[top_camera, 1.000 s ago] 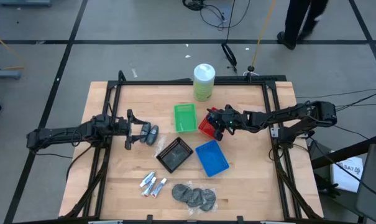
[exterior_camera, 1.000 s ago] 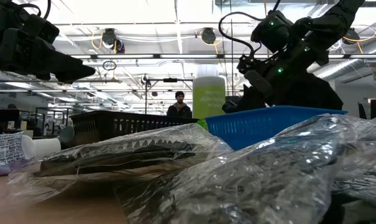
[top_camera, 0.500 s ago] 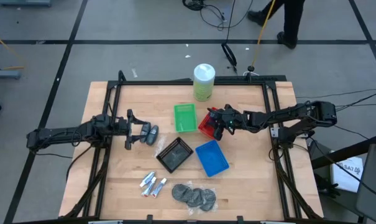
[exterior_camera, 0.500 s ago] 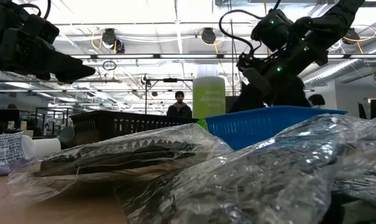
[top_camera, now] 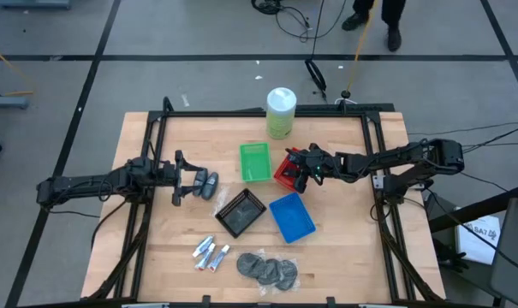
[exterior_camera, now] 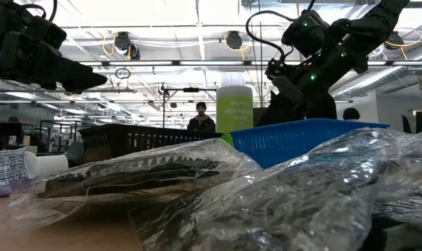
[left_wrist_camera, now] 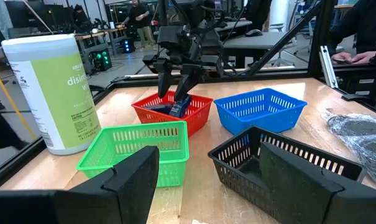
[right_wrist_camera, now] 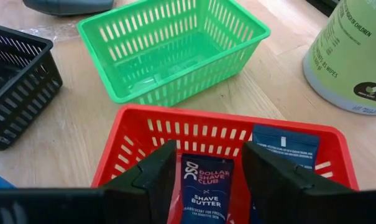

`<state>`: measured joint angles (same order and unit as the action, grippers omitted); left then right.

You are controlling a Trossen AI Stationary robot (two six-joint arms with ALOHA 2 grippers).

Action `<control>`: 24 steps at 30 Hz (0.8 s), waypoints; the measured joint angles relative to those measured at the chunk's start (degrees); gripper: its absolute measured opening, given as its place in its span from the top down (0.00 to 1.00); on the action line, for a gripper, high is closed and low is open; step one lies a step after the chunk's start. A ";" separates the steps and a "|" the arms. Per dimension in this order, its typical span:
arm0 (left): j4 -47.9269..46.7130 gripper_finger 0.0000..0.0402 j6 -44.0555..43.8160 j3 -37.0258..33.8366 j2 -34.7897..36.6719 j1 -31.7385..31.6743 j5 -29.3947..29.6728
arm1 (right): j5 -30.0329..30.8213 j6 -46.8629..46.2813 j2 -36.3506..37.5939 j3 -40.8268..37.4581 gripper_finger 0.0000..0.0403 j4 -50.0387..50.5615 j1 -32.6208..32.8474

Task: Pick & Place Travel size toiletries
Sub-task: Put the left black deodorant into the green bin

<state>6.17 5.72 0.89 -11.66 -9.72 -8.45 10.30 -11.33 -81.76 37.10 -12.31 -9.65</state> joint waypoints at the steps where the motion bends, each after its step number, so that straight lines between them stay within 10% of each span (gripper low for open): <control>1: 0.00 0.32 0.02 0.00 0.00 -0.02 0.00 | -0.04 0.02 0.00 0.00 0.56 -0.46 0.00; 9: 0.00 0.32 0.02 0.00 0.00 -0.01 0.00 | -10.36 4.74 2.86 0.00 0.58 -8.98 3.73; 24: 0.02 0.32 0.00 0.02 0.00 0.00 -0.02 | -10.42 5.16 12.97 0.00 0.59 -8.31 14.99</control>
<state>6.20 5.72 0.91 -11.66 -9.72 -8.47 -0.12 -6.17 -68.78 37.10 -20.62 5.34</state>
